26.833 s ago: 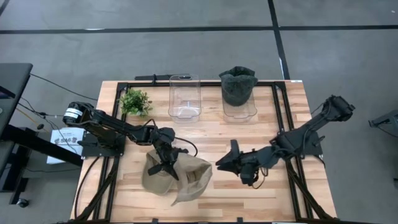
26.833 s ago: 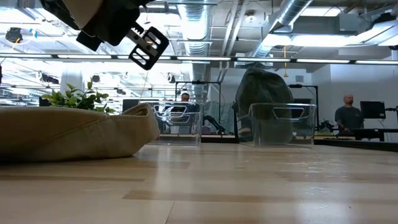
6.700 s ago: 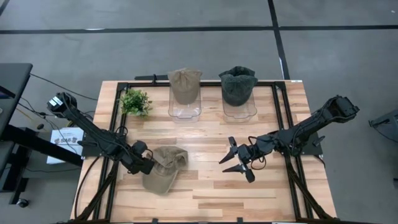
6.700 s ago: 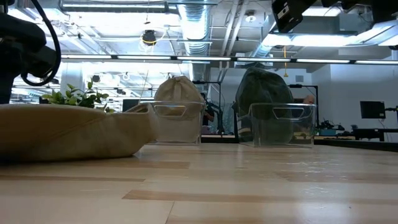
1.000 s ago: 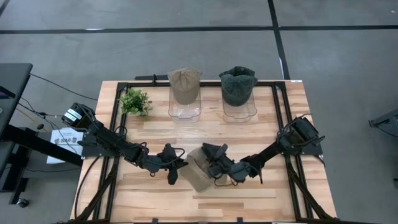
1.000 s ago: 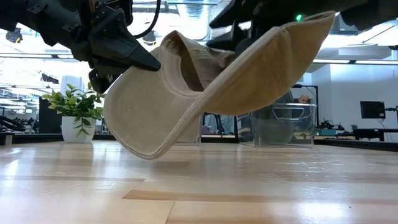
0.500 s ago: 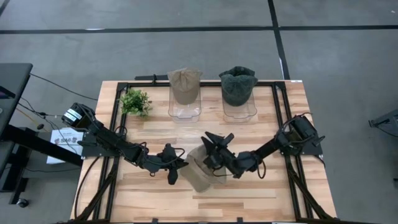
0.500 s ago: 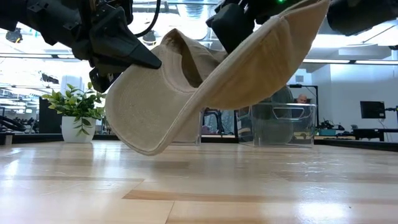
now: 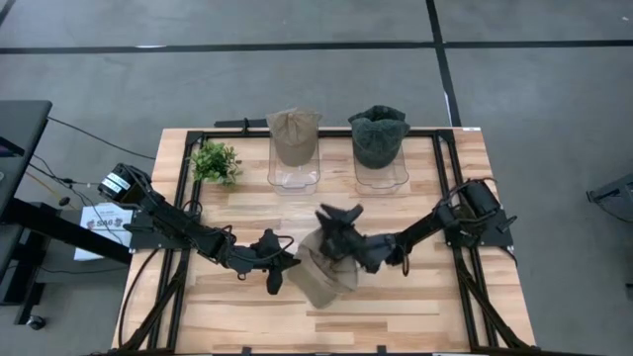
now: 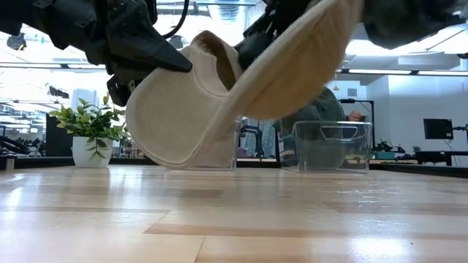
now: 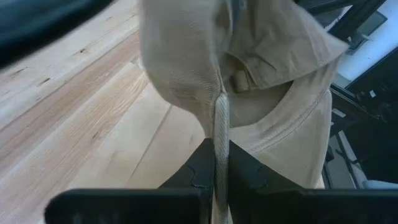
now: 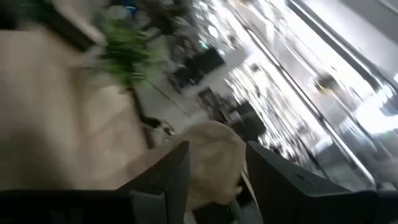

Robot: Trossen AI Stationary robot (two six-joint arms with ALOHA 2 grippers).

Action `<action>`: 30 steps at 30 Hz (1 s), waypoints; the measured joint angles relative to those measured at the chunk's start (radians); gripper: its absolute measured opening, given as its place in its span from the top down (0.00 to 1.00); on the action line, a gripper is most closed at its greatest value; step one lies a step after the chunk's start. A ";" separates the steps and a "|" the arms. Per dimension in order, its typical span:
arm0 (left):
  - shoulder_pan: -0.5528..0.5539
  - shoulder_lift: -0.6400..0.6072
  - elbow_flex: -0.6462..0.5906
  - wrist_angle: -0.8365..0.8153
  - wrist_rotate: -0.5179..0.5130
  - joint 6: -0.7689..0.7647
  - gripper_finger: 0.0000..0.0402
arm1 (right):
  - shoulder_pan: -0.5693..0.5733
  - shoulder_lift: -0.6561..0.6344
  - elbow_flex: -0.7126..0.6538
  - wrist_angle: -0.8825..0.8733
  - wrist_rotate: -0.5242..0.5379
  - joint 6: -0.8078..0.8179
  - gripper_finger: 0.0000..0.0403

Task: Pick & Place hat
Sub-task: Put the brown cap into the left transparent bin

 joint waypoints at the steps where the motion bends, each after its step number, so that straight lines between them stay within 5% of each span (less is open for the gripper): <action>1: 0.000 0.000 0.000 0.001 0.000 0.000 0.95 | -0.009 0.000 0.000 0.039 0.002 -0.013 0.65; 13: 0.000 0.000 0.000 0.007 -0.003 -0.002 0.95 | -0.090 0.000 0.000 0.131 -0.019 0.044 0.71; 22: 0.000 0.000 0.000 0.007 0.004 0.002 0.95 | -0.019 0.000 0.000 0.196 -0.203 0.016 0.71; 30: 0.000 0.000 0.000 0.006 0.004 0.002 0.95 | 0.045 -0.002 0.008 0.311 -0.217 -0.111 0.71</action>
